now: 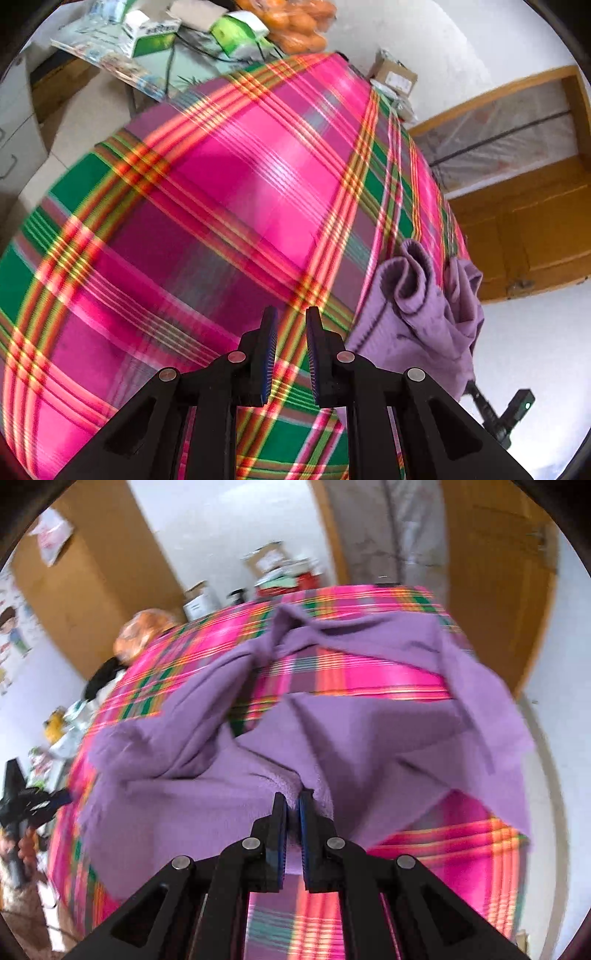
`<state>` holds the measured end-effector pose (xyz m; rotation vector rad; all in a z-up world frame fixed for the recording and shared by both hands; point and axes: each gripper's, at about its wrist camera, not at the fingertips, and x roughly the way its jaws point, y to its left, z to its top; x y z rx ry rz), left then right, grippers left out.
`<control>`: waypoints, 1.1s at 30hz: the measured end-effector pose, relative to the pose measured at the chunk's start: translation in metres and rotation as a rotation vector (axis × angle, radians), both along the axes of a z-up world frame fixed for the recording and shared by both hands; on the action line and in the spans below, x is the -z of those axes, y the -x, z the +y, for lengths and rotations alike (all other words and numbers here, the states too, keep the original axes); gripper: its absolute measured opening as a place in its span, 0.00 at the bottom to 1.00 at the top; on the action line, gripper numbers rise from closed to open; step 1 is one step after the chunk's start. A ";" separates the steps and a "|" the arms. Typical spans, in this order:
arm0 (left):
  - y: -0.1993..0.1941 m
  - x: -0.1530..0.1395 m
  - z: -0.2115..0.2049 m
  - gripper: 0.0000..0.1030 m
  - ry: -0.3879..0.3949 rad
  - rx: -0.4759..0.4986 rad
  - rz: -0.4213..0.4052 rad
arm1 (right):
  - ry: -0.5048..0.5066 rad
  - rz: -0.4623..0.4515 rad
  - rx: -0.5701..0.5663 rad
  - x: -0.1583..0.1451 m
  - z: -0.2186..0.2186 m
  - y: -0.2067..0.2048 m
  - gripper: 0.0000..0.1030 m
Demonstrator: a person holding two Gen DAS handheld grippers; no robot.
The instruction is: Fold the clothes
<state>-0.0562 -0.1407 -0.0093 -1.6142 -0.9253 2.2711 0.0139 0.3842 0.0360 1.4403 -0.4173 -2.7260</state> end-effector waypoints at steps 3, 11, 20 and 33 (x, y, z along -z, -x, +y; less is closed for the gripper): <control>0.001 0.003 0.013 0.15 -0.004 0.038 -0.006 | -0.050 -0.009 0.075 0.004 0.005 0.003 0.07; 0.001 0.011 0.036 0.15 -0.017 0.096 -0.021 | -0.412 0.076 0.084 -0.008 -0.055 -0.011 0.20; -0.004 0.013 0.052 0.15 -0.050 0.153 -0.021 | -0.325 0.215 -0.115 -0.025 -0.143 -0.043 0.33; -0.012 0.018 0.062 0.15 -0.092 0.206 -0.043 | -0.165 0.152 -0.583 0.024 -0.301 -0.040 0.45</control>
